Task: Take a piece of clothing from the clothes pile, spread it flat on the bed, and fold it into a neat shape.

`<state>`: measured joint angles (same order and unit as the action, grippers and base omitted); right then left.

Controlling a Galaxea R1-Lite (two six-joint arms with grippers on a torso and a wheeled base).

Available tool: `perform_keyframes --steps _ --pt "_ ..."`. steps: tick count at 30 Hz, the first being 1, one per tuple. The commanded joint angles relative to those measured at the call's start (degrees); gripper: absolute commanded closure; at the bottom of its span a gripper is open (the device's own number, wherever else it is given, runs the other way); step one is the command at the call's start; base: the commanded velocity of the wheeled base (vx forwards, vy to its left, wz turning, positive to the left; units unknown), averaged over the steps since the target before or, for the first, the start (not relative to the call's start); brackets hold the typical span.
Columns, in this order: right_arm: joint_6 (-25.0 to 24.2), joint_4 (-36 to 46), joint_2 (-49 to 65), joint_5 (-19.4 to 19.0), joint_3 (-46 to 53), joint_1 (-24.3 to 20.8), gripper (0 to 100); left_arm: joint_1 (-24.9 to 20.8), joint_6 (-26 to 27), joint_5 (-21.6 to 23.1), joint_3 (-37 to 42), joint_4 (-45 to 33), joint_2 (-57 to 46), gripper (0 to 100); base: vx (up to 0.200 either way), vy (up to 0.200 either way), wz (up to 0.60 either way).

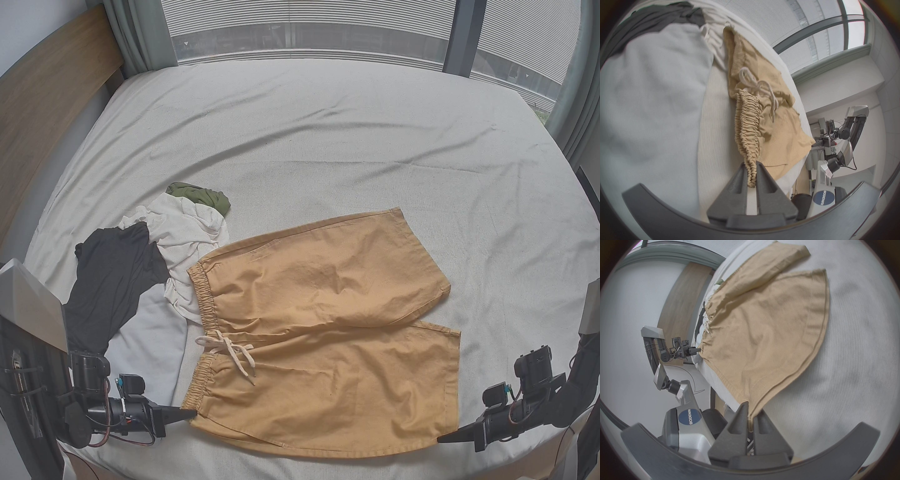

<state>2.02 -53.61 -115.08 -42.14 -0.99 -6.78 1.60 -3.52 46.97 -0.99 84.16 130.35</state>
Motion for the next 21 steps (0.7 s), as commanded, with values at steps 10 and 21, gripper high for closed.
perform_keyframes --steps 10,21 --pt "-6.51 -16.17 1.7 -1.01 0.99 0.54 100 -3.18 -13.97 0.23 -3.14 4.96 -4.93 100 0.0 0.0 0.0" --pt "-15.3 -28.92 1.44 -1.01 0.99 0.54 100 -4.85 -22.23 0.23 -6.04 4.96 -8.71 100 0.0 0.0 0.0"
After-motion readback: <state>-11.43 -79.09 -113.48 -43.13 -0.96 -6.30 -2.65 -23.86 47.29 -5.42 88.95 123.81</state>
